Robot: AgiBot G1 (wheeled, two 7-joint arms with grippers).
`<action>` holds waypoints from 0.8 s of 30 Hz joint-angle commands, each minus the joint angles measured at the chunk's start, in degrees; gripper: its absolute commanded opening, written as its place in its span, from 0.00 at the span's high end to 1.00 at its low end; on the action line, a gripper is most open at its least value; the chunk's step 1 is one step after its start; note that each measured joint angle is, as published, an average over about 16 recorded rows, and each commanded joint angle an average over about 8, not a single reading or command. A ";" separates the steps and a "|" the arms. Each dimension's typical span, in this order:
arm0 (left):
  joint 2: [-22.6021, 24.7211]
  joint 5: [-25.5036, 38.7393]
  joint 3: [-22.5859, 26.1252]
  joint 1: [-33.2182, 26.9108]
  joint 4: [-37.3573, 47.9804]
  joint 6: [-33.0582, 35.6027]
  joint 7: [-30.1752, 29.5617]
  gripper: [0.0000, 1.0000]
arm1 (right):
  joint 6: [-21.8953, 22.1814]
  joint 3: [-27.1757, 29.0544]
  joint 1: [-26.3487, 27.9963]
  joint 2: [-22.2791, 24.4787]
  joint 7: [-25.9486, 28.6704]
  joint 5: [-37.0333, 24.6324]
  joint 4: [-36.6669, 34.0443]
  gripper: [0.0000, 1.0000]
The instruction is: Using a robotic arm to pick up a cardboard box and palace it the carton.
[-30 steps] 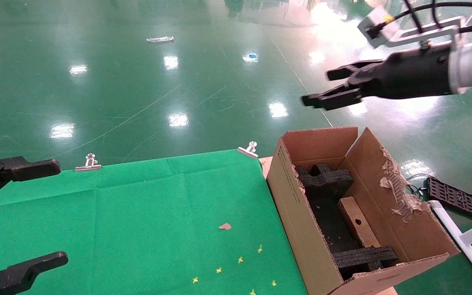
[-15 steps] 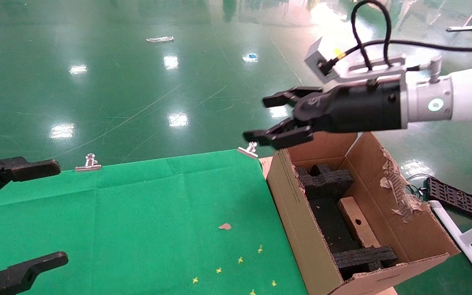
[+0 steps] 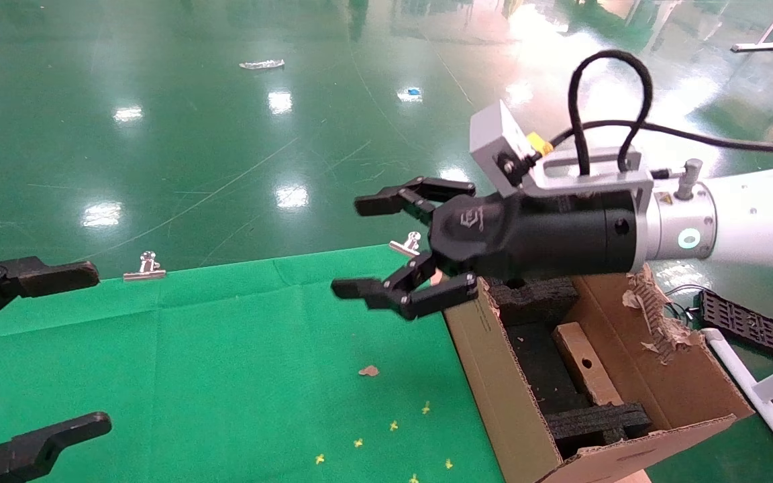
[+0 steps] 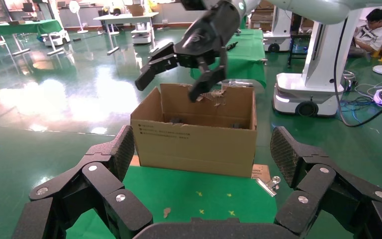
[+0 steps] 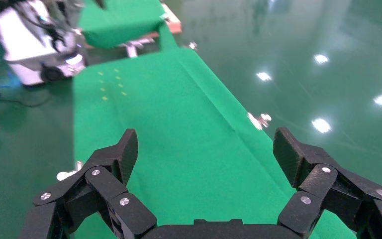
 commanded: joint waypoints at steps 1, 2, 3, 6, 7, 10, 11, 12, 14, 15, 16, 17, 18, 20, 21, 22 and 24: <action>0.00 0.00 0.01 0.00 0.00 0.00 0.00 0.00 | -0.62 2.40 -2.41 -0.20 -0.84 0.90 1.27 0.00; 0.00 -0.01 0.01 0.00 0.00 0.00 0.00 0.00 | -0.93 3.62 -3.63 -0.30 -1.26 1.36 1.92 0.00; 0.00 -0.01 0.01 0.00 0.00 0.00 0.01 0.00 | -1.24 4.85 -4.86 -0.41 -1.69 1.83 2.57 0.00; -0.01 -0.01 0.02 0.00 0.00 -0.01 0.01 0.00 | -2.18 8.50 -8.52 -0.72 -2.96 3.20 4.50 0.00; -0.01 -0.02 0.02 -0.01 0.00 -0.01 0.01 0.00 | -2.49 9.71 -9.74 -0.82 -3.38 3.66 5.14 0.00; -0.01 -0.02 0.03 -0.01 0.00 -0.01 0.02 0.00 | -3.41 13.31 -13.36 -1.12 -4.63 5.01 7.05 0.00; -0.01 -0.02 0.03 -0.01 0.00 -0.01 0.02 0.00 | -3.72 14.51 -14.56 -1.22 -5.05 5.46 7.69 0.00; -0.02 -0.03 0.04 -0.01 0.00 -0.02 0.02 0.00 | -4.02 15.69 -15.73 -1.32 -5.46 5.91 8.31 0.00; -0.02 -0.03 0.04 -0.01 0.00 -0.02 0.02 0.00 | -4.48 17.49 -17.55 -1.47 -6.09 6.58 9.27 0.00; -0.02 -0.03 0.04 -0.01 0.00 -0.02 0.02 0.00 | -4.73 18.51 -18.58 -1.55 -6.43 6.96 9.80 0.00; -0.02 -0.03 0.04 -0.01 0.00 -0.02 0.02 0.00 | -4.97 19.45 -19.53 -1.62 -6.72 7.31 10.29 0.00; -0.02 -0.04 0.04 0.00 0.01 -0.03 0.03 0.00 | -5.17 20.26 -20.36 -1.69 -6.96 7.62 10.71 0.00; -0.03 -0.04 0.04 0.00 0.01 -0.03 0.03 0.00 | -5.33 20.88 -20.99 -1.73 -7.14 7.85 11.03 0.00; -0.03 -0.04 0.05 0.00 0.01 -0.04 0.03 0.00 | -5.53 21.66 -21.78 -1.79 -7.32 8.16 11.41 0.00; -0.03 -0.04 0.05 0.00 0.01 -0.04 0.03 0.00 | -5.61 22.00 -22.12 -1.82 -7.40 8.31 11.58 0.00; -0.03 -0.05 0.05 0.01 0.02 -0.04 0.03 0.00 | -5.70 22.35 -22.47 -1.85 -7.49 8.46 11.75 0.00; -0.03 -0.05 0.05 0.01 0.02 -0.04 0.03 0.00 | -5.66 22.16 -22.26 -1.85 -7.41 8.44 11.66 0.00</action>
